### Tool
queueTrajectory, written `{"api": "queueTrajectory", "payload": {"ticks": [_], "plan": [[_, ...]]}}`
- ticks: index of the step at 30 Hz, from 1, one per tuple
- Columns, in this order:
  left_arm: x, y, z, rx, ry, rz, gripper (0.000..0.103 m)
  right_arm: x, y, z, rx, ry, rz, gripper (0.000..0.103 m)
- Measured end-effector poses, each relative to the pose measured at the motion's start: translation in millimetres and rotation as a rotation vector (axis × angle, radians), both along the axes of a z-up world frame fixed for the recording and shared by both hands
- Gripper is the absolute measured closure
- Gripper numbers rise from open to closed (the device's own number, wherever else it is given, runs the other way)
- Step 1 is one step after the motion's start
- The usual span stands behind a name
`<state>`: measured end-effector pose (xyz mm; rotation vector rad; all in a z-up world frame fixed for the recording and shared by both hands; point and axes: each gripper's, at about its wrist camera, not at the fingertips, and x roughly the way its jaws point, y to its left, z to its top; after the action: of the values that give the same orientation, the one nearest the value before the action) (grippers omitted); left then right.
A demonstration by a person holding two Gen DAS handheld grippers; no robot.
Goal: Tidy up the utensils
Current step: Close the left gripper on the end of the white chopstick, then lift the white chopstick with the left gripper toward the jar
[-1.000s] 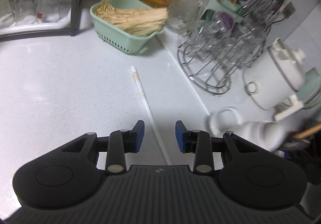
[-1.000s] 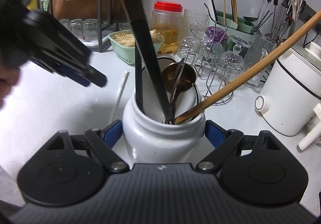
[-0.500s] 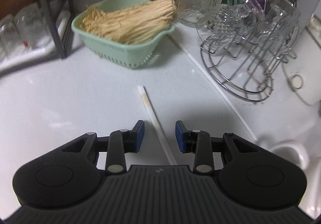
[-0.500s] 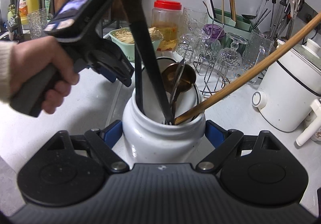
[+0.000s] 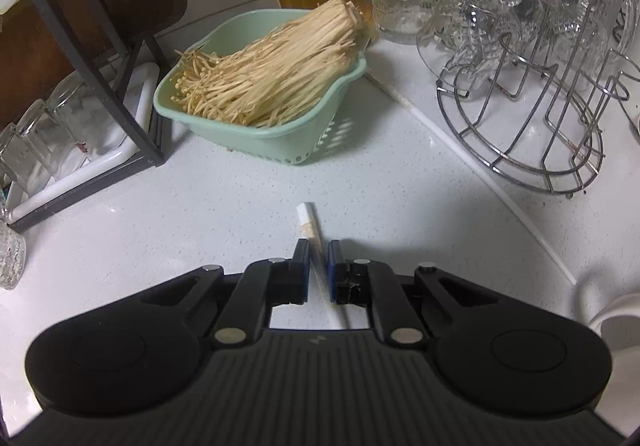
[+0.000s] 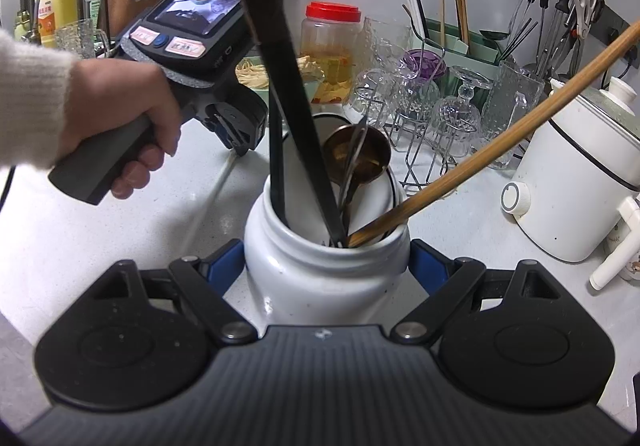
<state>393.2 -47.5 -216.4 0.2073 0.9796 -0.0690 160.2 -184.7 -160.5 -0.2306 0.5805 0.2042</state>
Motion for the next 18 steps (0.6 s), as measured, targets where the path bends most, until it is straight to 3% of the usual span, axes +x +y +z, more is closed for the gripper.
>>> {"api": "queueTrajectory", "payload": {"ticks": [14,18], "plan": [[-72,9,2,-0.038,0.048,-0.032,0.096,-2,-1,0,-0.001,-0.002,0.021,0.013],[-92,17,4,-0.074,0.075,-0.002,0.096,-1,-1,0,-0.004,-0.003,0.033,0.013]]}}
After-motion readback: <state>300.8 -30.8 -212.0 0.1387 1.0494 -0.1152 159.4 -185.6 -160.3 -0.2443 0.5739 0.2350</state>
